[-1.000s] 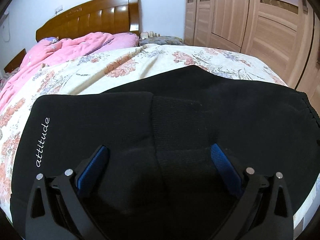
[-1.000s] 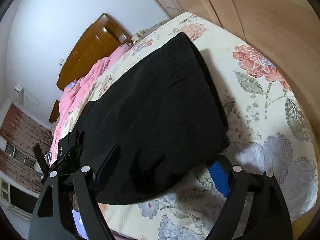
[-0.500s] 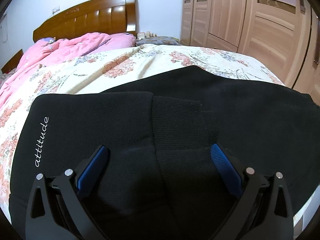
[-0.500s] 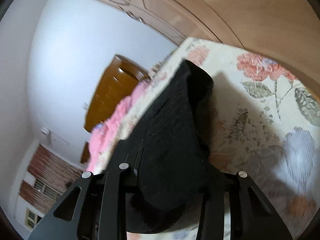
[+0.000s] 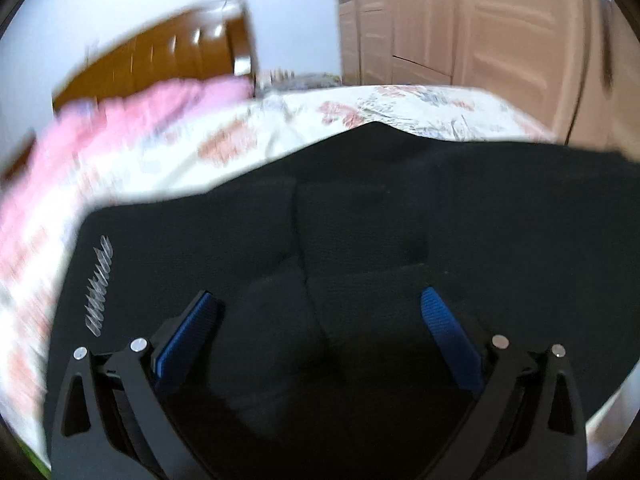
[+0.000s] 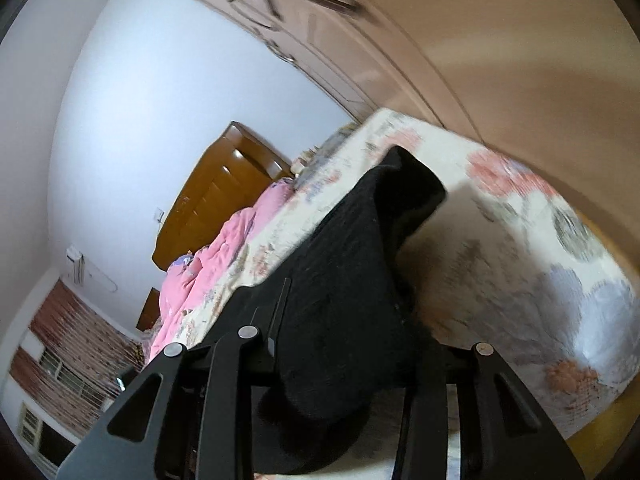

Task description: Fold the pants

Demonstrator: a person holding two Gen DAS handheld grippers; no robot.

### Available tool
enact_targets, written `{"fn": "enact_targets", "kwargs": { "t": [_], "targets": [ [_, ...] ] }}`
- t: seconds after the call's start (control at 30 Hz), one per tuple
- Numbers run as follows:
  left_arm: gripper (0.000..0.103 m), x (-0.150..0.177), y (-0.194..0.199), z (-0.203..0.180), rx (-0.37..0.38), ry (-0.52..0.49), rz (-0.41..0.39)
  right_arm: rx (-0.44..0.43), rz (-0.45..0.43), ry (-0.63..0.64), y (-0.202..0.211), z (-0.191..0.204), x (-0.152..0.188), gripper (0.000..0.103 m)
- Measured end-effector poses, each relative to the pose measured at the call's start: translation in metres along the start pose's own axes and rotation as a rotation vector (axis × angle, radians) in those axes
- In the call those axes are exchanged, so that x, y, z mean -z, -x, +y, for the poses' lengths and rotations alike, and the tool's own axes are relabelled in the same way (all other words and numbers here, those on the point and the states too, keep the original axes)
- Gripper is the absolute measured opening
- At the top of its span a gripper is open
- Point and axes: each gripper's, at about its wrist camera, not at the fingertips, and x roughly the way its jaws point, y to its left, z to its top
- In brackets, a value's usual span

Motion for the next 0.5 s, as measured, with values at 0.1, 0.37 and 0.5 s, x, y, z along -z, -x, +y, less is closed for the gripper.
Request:
{"fn": "enact_targets", "kwargs": {
  "t": [0.1, 0.37, 0.5],
  "targets": [
    [0.101, -0.002, 0.023, 0.016, -0.019, 0.038, -0.048, -0.014, -0.024, 0.119, -0.004, 0.048, -0.006, 0.038],
    [0.101, 0.036, 0.094, 0.117, -0.081, 0.329, -0.218, -0.08, 0.015, 0.59, -0.075, 0.237, 0.036, 0.038],
    [0.101, 0.065, 0.126, 0.165, -0.152, 0.448, -0.271, -0.078, 0.099, 0.816, -0.135, 0.32, 0.113, 0.038]
  ]
}}
